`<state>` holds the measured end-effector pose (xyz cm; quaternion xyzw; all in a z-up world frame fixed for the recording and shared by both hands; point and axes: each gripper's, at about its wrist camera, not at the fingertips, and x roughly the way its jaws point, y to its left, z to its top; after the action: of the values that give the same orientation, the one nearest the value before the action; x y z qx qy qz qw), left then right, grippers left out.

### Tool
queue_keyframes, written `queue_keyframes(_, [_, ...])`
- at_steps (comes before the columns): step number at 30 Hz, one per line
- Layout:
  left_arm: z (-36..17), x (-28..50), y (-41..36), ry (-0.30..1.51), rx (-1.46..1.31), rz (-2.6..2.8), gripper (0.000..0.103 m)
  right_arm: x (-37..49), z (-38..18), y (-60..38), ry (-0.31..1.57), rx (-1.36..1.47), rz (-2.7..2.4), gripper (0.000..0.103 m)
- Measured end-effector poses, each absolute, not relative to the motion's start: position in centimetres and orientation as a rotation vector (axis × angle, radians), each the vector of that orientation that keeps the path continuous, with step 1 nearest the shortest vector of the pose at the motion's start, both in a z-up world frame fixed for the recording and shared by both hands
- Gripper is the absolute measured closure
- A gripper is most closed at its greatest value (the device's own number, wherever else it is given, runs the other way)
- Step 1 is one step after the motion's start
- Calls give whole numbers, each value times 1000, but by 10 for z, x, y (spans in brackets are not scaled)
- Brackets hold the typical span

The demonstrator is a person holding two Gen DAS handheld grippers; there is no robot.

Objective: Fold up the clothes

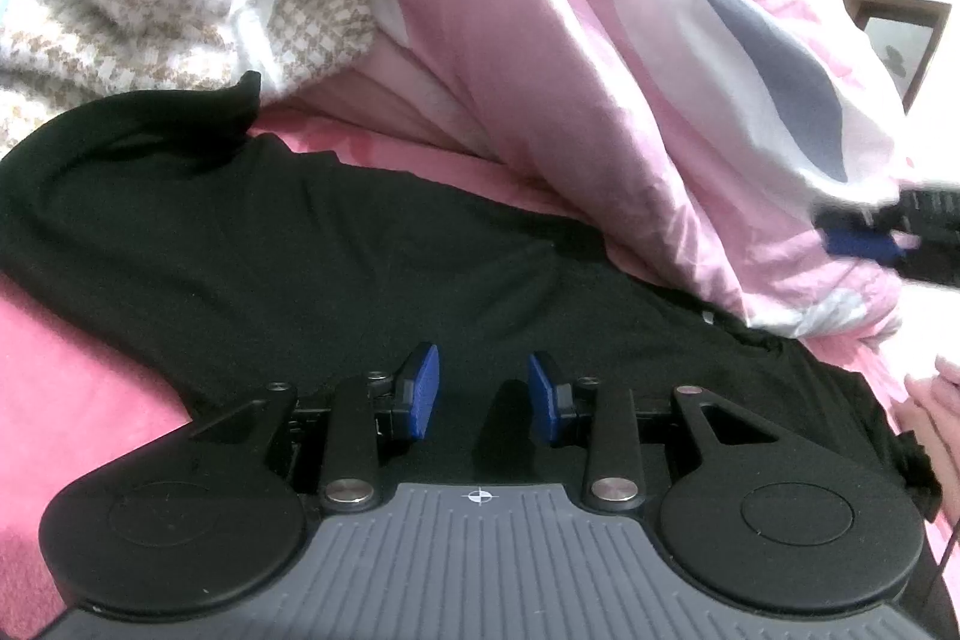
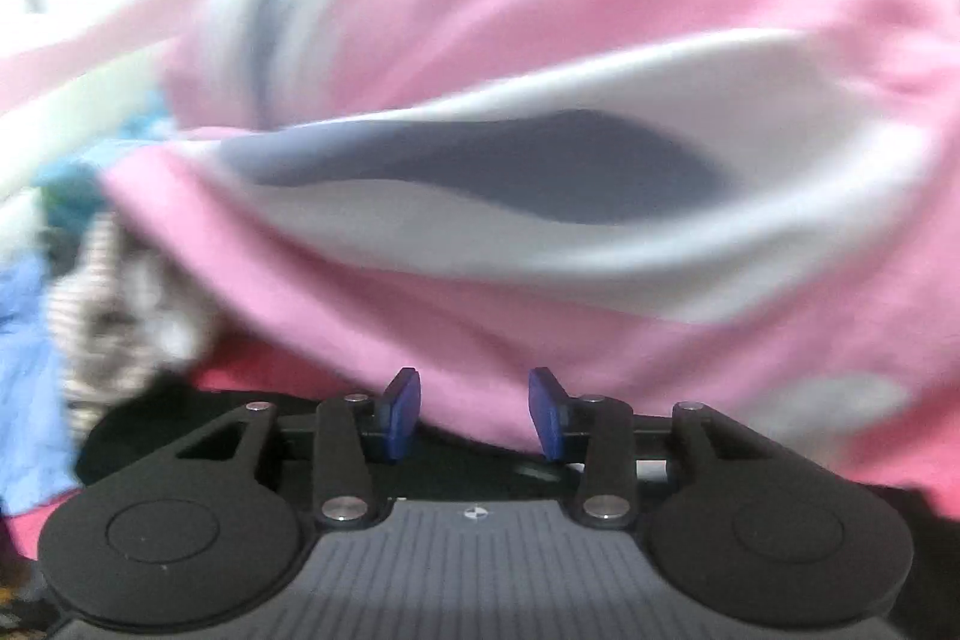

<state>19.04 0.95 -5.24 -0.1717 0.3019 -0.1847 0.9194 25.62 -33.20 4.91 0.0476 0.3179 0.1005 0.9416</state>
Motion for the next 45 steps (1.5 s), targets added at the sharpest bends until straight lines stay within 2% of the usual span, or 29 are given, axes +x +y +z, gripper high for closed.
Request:
queue_keyframes(3, [-52,190,10,621,-352,-380,69,260,29,-354,754,83,100,66])
queue_keyframes(4, [-52,190,10,621,-351,-380,69,264,18,-358,803,76,73,72])
queue_keyframes(7, [-53,190,10,621,-349,-381,69,277,-5,-365,841,84,58,77])
queue_keyframes(14, [-53,191,10,617,-351,-384,69,339,-38,-347,886,-18,47,78])
queue_keyframes(24, [-54,192,11,621,-357,-391,69,352,-22,-370,861,149,9,78])
queue_keyframes(35, [-55,193,13,622,-368,-400,69,378,-16,-378,883,195,15,78])
queue_keyframes(41, [-55,193,14,625,-367,-401,69,318,23,-405,821,191,75,76])
queue_keyframes(45, [-56,193,14,625,-365,-403,69,309,20,-420,874,165,-6,76])
